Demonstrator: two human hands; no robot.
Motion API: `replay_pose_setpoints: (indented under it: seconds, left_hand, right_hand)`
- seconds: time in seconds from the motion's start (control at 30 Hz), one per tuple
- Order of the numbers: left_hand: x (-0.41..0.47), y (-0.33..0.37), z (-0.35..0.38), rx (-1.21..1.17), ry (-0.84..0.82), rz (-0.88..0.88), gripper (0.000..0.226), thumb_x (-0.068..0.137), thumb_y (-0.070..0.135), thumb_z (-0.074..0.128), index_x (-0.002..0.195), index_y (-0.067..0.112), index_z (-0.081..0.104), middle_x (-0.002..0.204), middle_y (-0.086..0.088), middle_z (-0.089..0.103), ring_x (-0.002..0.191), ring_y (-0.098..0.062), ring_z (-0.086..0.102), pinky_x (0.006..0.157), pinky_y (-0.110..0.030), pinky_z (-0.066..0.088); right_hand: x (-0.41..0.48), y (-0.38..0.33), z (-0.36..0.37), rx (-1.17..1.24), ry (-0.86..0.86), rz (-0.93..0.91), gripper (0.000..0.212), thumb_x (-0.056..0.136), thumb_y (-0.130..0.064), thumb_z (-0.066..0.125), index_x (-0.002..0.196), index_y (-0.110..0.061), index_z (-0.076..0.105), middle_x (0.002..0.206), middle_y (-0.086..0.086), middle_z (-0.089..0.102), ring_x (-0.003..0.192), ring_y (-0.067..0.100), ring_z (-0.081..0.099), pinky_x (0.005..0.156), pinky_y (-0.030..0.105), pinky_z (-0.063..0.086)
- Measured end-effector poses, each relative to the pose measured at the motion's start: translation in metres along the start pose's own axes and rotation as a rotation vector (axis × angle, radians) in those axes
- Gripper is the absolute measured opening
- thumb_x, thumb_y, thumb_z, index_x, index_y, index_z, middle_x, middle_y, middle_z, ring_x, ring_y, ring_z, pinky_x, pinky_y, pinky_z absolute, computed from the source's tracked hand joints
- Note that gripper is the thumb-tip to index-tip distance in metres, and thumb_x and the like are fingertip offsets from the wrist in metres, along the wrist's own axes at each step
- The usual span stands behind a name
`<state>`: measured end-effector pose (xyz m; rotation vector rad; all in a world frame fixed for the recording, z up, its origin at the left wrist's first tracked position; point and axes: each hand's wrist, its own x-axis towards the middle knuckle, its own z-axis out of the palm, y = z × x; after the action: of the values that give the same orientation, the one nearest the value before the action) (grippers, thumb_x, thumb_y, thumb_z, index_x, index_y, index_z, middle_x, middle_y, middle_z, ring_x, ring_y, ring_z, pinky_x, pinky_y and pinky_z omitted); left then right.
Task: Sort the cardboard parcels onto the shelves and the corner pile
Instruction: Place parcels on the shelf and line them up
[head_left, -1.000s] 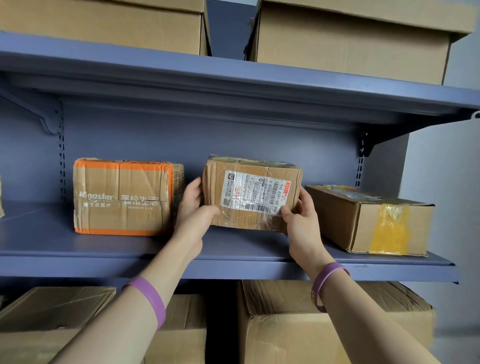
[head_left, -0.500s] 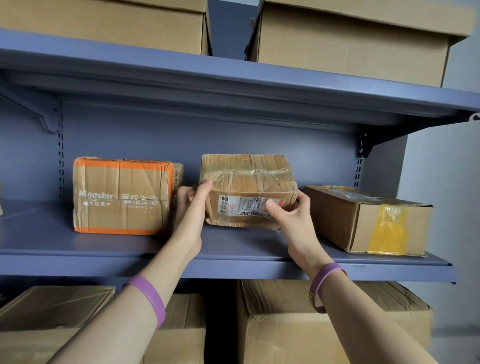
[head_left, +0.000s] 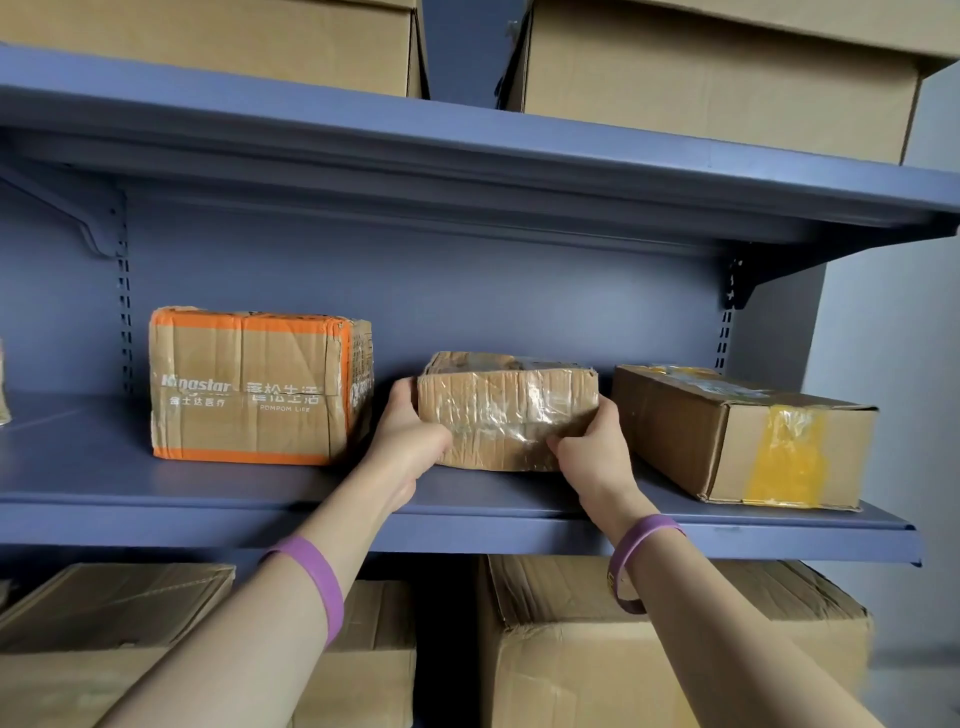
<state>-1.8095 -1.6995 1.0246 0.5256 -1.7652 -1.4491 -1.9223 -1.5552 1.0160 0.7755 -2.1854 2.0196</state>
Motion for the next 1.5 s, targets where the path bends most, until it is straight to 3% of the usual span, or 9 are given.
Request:
replay_pose_setpoints:
  seconds: [0.07,0.17,0.33,0.67,0.77,0.9,1.07,1.27,1.5]
  left_hand:
    - [0.002,-0.001,0.001,0.055,0.007,-0.002,0.055,0.08,-0.016,0.048,0.116,0.025,0.046,0.096,0.003,0.057,0.085,-0.012,0.053,0.066,-0.025,0.043]
    - [0.001,-0.002,0.003,0.138,0.007,0.023,0.053,0.082,-0.013,0.048,0.118,0.025,0.045,0.102,0.002,0.059,0.094,-0.017,0.054,0.066,-0.024,0.044]
    - [-0.015,0.009,0.007,0.265,0.102,0.191,0.08,0.088,-0.002,0.056,0.157,0.022,0.021,0.159,0.003,0.031,0.144,-0.018,0.032,0.114,-0.031,0.033]
    - [-0.043,0.048,-0.043,0.242,0.218,0.455,0.055,0.089,-0.002,0.055,0.139,0.019,0.047,0.131,0.015,0.046,0.125,-0.002,0.04,0.092,-0.002,0.028]
    - [-0.045,0.052,-0.074,0.302,0.276,0.457,0.056,0.09,0.0,0.056,0.141,0.019,0.046,0.136,0.012,0.047,0.124,0.0,0.039,0.092,-0.002,0.027]
    - [-0.038,0.044,-0.123,0.319,0.324,0.377,0.058,0.089,0.005,0.057,0.143,0.022,0.042,0.145,0.004,0.047,0.132,-0.026,0.047,0.111,-0.036,0.038]
    - [-0.014,0.025,-0.187,0.372,0.395,0.237,0.072,0.088,0.012,0.062,0.151,0.022,0.03,0.15,-0.006,0.031,0.141,-0.025,0.028,0.114,-0.033,0.025]
    - [0.019,0.003,-0.236,0.29,0.189,-0.063,0.099,0.088,0.027,0.07,0.158,0.022,0.0,0.162,-0.009,0.016,0.146,-0.031,0.023,0.116,-0.044,0.026]
    - [0.026,-0.017,-0.246,0.261,-0.055,-0.061,0.04,0.097,0.033,0.059,0.128,0.016,0.04,0.119,0.001,0.055,0.099,-0.014,0.051,0.084,-0.031,0.039]
  right_hand:
    - [0.001,0.001,0.001,-0.049,0.022,0.009,0.057,0.087,0.006,0.058,0.138,-0.013,0.038,0.11,-0.001,0.054,0.104,0.02,0.054,0.074,0.023,0.043]
    - [-0.002,-0.002,0.003,-0.082,0.056,-0.001,0.067,0.081,0.01,0.055,0.143,-0.008,0.035,0.129,0.007,0.054,0.12,0.024,0.051,0.097,0.031,0.044]
    - [-0.017,-0.011,0.003,-0.155,0.192,-0.27,0.086,0.078,0.011,0.058,0.154,-0.005,0.02,0.159,0.011,0.024,0.149,0.024,0.015,0.122,0.03,0.011]
    - [-0.054,-0.062,0.055,-0.008,0.009,-0.62,0.063,0.082,0.005,0.055,0.142,-0.011,0.041,0.148,0.005,0.04,0.142,0.018,0.03,0.116,0.024,0.02]
    - [-0.068,-0.075,0.081,0.014,-0.114,-0.596,0.062,0.085,0.0,0.057,0.143,-0.012,0.04,0.146,0.002,0.042,0.138,0.015,0.034,0.114,0.022,0.023]
    - [-0.073,-0.082,0.118,0.005,-0.235,-0.497,0.063,0.088,-0.004,0.059,0.146,-0.013,0.036,0.148,0.001,0.042,0.139,0.015,0.036,0.113,0.023,0.027]
    - [-0.068,-0.078,0.167,0.018,-0.315,-0.198,0.079,0.089,-0.018,0.07,0.152,-0.013,0.023,0.149,0.008,0.039,0.141,0.024,0.035,0.115,0.034,0.03]
    - [-0.063,-0.073,0.2,0.062,-0.242,0.007,0.088,0.089,-0.02,0.072,0.154,-0.008,0.014,0.135,0.003,0.048,0.128,0.024,0.05,0.111,0.038,0.039]
    - [-0.071,-0.068,0.219,-0.001,-0.095,-0.019,0.05,0.093,-0.014,0.063,0.139,-0.009,0.044,0.117,0.004,0.062,0.111,0.024,0.061,0.1,0.04,0.048]
